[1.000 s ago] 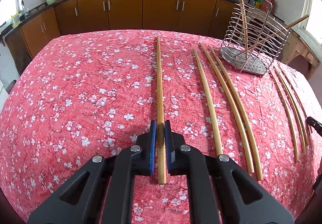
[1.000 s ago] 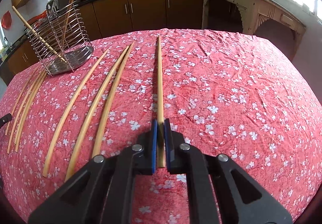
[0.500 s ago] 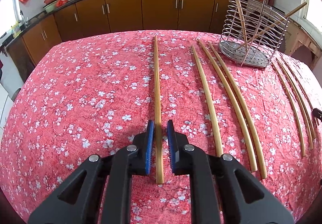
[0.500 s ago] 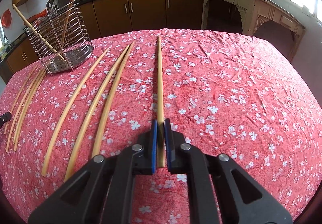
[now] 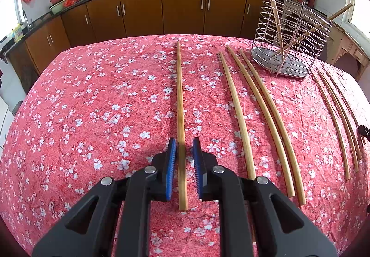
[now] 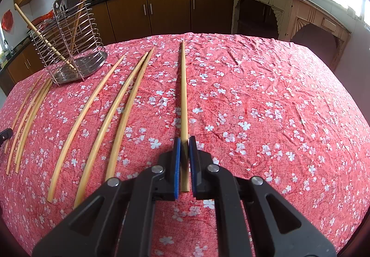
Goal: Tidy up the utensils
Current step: 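Lift the left tool's chopstick to the wire holder while the right tool carries its chopstick there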
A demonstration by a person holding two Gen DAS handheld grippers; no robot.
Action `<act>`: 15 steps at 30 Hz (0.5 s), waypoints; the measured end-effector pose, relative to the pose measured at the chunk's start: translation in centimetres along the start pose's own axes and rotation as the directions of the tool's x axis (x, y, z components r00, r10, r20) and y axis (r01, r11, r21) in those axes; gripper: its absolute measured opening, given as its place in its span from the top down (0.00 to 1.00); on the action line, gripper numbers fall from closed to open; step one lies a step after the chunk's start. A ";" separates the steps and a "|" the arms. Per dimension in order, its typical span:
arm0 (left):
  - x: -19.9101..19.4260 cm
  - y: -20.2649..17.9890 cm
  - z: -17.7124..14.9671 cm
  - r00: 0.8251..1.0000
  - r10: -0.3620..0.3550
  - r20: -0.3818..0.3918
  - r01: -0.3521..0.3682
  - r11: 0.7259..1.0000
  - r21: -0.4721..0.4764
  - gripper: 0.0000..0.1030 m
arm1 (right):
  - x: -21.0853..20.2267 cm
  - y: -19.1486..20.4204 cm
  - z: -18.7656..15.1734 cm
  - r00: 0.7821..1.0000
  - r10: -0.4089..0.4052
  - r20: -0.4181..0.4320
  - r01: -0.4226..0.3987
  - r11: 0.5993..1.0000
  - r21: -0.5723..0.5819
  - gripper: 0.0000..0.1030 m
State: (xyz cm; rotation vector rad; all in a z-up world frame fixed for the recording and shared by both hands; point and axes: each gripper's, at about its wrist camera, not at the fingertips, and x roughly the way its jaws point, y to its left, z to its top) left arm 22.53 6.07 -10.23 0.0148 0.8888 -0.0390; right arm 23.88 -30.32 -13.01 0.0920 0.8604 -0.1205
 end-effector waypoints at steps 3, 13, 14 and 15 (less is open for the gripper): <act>-0.1 0.1 0.0 1.000 0.003 0.000 -0.003 1.000 0.001 0.85 | 0.0 -0.1 0.1 1.000 -0.007 0.000 0.007 1.000 -0.005 0.91; -2.0 0.0 -1.7 1.000 -0.015 0.011 0.015 1.000 0.006 0.93 | -2.9 -1.2 -0.5 0.998 0.004 0.069 -0.005 1.000 0.014 0.92; -2.5 0.2 -1.8 0.999 -0.023 0.024 0.023 1.000 0.006 0.93 | -3.6 -1.3 -0.3 0.996 0.006 0.084 -0.007 1.000 0.011 0.92; -3.2 0.3 -1.7 0.999 -0.033 0.042 0.033 0.999 0.004 0.93 | -4.5 -1.4 0.0 0.994 0.004 0.109 -0.005 1.000 0.009 0.92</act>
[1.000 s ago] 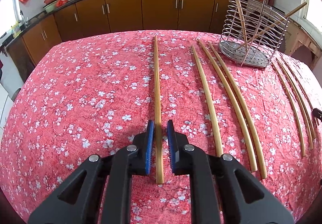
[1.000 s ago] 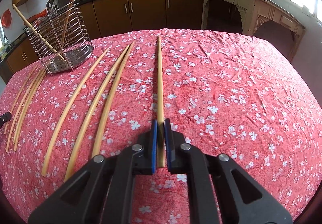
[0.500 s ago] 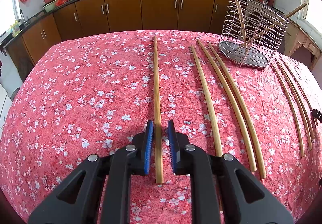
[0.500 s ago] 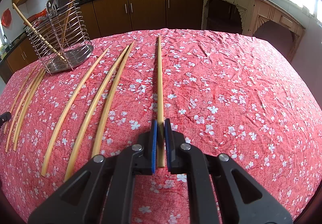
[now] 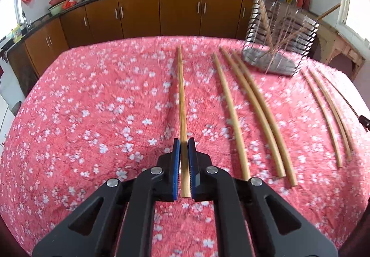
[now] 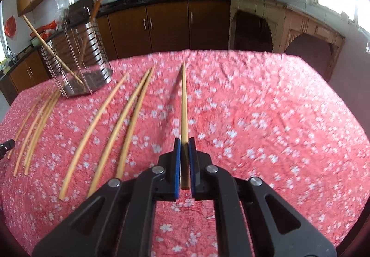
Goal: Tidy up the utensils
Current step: 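Lift the left tool's chopstick to the wire holder while the right tool carries its chopstick there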
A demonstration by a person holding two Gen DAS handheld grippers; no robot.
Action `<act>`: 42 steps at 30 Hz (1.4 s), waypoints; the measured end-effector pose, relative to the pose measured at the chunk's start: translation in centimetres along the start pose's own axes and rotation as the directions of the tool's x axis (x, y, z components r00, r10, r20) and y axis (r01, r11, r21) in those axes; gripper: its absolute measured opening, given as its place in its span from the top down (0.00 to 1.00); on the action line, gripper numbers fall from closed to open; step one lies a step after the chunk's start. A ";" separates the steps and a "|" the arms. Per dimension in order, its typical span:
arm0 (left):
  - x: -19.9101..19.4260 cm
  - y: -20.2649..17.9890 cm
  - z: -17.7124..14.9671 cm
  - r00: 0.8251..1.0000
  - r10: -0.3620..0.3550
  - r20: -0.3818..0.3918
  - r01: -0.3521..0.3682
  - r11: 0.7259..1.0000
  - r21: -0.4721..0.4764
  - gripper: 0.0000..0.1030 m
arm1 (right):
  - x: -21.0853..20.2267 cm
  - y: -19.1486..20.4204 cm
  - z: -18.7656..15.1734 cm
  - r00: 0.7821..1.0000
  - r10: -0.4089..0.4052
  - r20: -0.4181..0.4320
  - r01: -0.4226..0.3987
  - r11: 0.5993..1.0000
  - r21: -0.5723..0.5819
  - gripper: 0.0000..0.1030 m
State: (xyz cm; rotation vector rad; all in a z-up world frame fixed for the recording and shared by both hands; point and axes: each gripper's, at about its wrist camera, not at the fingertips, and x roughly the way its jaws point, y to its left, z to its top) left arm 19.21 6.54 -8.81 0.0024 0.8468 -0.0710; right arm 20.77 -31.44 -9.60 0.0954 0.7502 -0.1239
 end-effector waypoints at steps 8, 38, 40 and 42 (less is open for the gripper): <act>-7.7 0.5 2.8 0.968 -0.059 0.243 0.058 0.998 0.011 0.93 | -7.8 -1.0 3.9 0.971 0.016 0.238 -0.017 1.000 0.001 0.92; -15.0 1.2 10.0 0.869 -0.074 0.489 0.131 0.988 -0.083 0.93 | -15.4 -1.0 10.9 0.858 0.194 0.476 -0.255 0.965 0.066 0.93; -16.3 0.6 11.3 0.850 -0.091 0.519 0.152 0.985 -0.077 0.93 | -16.5 -0.6 11.9 0.836 0.240 0.493 -0.301 0.952 0.046 0.93; -17.3 0.0 12.4 0.832 -0.108 0.544 0.175 0.982 -0.073 0.93 | -17.6 0.0 13.1 0.808 0.290 0.513 -0.353 0.935 0.027 0.92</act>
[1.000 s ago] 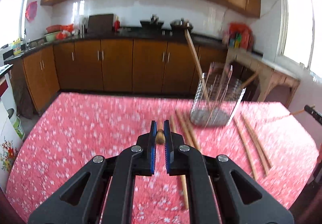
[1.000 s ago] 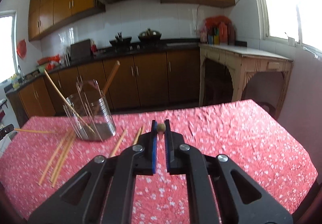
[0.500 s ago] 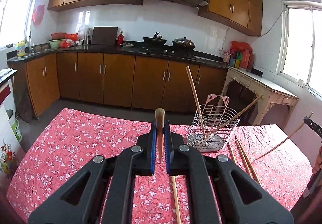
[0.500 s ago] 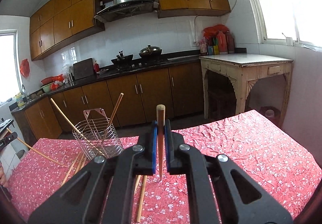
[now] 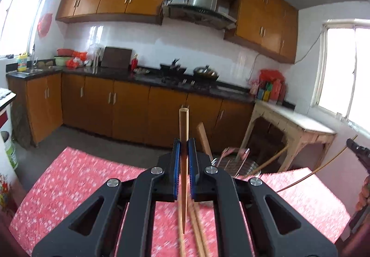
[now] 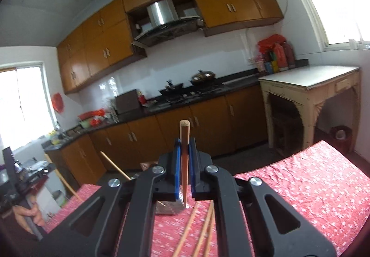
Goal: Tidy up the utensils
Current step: 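Lift the left tool's chopstick to the wire holder while the right tool carries its chopstick there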
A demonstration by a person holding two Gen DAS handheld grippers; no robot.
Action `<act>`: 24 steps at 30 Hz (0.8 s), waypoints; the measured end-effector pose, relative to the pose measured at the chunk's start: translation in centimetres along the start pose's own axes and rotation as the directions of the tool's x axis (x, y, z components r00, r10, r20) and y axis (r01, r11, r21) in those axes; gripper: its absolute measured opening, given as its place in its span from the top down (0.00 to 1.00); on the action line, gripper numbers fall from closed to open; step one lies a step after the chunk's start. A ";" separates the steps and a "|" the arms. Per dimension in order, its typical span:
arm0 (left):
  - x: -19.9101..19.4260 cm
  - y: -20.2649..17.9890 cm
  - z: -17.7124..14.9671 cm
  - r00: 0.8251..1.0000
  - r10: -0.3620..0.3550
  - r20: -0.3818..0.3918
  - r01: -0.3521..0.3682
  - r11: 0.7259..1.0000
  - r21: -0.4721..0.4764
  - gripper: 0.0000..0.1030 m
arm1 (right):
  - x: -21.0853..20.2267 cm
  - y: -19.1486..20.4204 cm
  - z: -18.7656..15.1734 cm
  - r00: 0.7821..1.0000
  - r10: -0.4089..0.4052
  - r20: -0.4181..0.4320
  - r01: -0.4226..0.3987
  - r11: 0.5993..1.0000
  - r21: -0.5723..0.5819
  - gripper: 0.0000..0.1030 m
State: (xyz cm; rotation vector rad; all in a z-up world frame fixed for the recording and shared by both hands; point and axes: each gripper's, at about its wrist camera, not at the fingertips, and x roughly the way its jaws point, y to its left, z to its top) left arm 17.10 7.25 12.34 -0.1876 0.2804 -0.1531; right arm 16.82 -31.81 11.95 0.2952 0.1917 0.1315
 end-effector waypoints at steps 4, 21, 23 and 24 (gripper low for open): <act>-0.2 -2.1 2.7 0.996 -0.045 0.077 0.048 0.998 -0.030 0.94 | 0.8 1.6 1.9 0.997 0.060 0.041 -0.061 0.998 0.012 0.93; 8.8 -5.7 2.7 0.996 -0.003 0.088 0.012 0.994 -0.104 0.93 | 11.6 4.4 1.5 0.992 0.097 -0.077 -0.099 0.995 -0.014 0.93; 9.6 -5.5 2.3 0.998 -0.003 0.061 0.010 0.995 -0.104 0.93 | 12.4 4.2 1.0 0.991 0.094 -0.100 -0.095 0.995 -0.011 0.92; 9.7 -5.6 2.2 0.999 -0.003 0.054 0.008 0.995 -0.101 0.93 | 12.8 4.0 0.7 0.989 0.095 -0.111 -0.097 0.995 -0.006 0.92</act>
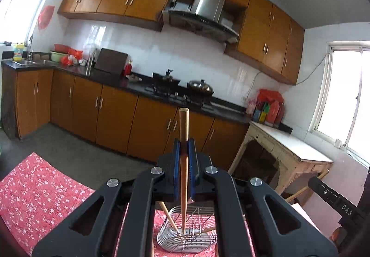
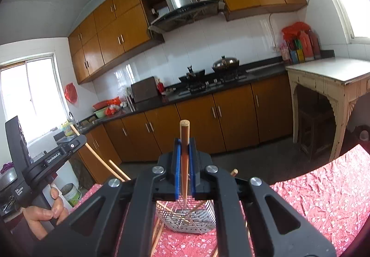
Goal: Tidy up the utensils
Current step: 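Lift the left tool's chopstick to the wire holder while the right tool carries its chopstick there, then open the left tool into the wire holder while the right tool releases its chopstick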
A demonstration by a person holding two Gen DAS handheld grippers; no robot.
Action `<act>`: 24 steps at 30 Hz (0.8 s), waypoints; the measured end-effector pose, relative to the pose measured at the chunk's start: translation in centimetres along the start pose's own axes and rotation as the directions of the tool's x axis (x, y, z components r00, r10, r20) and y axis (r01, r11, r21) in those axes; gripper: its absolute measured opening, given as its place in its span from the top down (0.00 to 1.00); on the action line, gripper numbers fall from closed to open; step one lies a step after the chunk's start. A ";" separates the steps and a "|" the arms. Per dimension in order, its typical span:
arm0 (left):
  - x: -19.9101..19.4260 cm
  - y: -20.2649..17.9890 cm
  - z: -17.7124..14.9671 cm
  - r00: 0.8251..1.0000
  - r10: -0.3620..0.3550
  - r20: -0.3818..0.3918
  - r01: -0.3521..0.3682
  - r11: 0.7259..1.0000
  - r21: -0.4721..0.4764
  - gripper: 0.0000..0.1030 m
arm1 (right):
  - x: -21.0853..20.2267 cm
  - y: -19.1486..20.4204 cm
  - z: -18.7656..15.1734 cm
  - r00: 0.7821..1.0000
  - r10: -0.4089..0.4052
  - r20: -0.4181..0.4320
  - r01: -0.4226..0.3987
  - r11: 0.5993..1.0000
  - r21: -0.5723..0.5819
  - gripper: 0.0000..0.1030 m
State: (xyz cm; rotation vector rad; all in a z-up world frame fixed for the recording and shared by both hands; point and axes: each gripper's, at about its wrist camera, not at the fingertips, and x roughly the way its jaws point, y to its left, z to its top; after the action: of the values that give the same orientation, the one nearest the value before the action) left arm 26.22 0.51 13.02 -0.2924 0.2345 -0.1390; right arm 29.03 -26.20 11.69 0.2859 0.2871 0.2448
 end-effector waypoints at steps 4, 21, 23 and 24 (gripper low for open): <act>0.7 0.0 -0.5 1.000 0.007 -0.023 -0.007 1.000 0.014 0.93 | 1.2 -0.5 -0.6 0.999 0.003 -0.032 -0.002 1.000 0.025 0.92; 4.2 1.2 -2.9 0.987 0.044 -0.153 -0.042 0.999 0.015 0.93 | 5.9 -1.4 -3.3 0.987 -0.046 -0.152 0.052 0.998 0.032 0.88; 3.8 1.4 -2.8 0.988 0.047 -0.150 -0.045 0.999 0.021 0.93 | 5.8 -1.6 -3.4 0.987 -0.065 -0.147 0.070 0.997 0.033 0.86; 3.6 1.5 -2.6 0.988 0.052 -0.148 -0.048 0.998 0.028 0.92 | 5.6 -1.8 -3.4 0.987 -0.075 -0.141 0.081 0.996 0.038 0.83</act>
State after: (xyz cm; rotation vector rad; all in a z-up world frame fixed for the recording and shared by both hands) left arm 29.22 0.57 9.35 -0.2516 0.3871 -0.1141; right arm 33.52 -25.56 6.68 0.3003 0.4418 0.1815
